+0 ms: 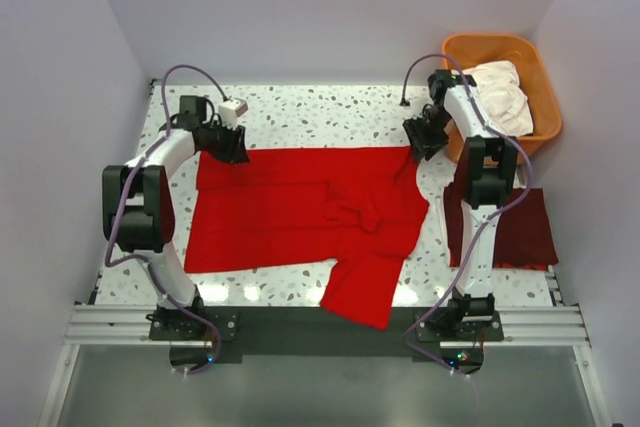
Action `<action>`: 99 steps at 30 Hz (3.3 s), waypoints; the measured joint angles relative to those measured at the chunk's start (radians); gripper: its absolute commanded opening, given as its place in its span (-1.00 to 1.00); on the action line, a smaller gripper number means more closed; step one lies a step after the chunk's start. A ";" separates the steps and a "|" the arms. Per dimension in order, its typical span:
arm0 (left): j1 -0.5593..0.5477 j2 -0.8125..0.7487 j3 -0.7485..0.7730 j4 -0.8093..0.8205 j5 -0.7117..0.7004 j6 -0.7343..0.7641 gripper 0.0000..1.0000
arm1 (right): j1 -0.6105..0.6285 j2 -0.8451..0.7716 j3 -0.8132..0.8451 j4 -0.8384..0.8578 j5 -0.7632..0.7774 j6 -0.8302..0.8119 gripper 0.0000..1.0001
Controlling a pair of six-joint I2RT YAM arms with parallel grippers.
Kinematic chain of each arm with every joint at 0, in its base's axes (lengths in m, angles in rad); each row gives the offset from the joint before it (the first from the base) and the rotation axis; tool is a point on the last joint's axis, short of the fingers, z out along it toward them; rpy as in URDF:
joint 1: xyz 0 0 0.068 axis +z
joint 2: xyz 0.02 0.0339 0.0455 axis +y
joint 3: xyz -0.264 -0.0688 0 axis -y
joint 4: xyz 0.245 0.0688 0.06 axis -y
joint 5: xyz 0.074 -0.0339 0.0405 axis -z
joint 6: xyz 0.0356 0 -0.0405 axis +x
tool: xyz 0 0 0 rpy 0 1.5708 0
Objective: Fold and stack the t-shirts
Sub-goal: Fold the tshirt
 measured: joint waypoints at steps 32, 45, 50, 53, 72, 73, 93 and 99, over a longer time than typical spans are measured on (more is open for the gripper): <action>0.130 0.421 0.455 -0.040 -0.131 -0.050 -0.19 | 0.221 0.135 0.147 0.321 0.108 0.022 -0.13; -0.254 -0.022 0.045 0.101 0.132 -0.117 -0.34 | 0.214 -0.398 -0.369 0.327 -0.211 0.208 -0.17; -0.332 0.025 0.004 0.106 0.136 -0.234 -0.36 | 0.215 -0.408 -0.564 0.341 -0.323 0.310 -0.18; -0.335 0.053 -0.013 0.113 0.117 -0.313 -0.35 | 0.216 -0.382 -0.640 0.350 -0.360 0.364 -0.17; -0.378 0.222 0.035 0.118 0.057 -0.510 -0.27 | 0.232 -0.356 -0.769 0.546 -0.389 0.544 -0.14; -0.381 0.223 0.037 0.118 0.057 -0.513 -0.27 | 0.235 -0.356 -0.777 0.551 -0.389 0.549 -0.14; -0.395 0.248 0.085 0.101 0.013 -0.534 -0.22 | 0.255 -0.339 -0.797 0.590 -0.389 0.583 -0.24; -0.406 0.252 0.101 0.095 -0.029 -0.535 -0.36 | 0.256 -0.328 -0.797 0.592 -0.390 0.584 -0.43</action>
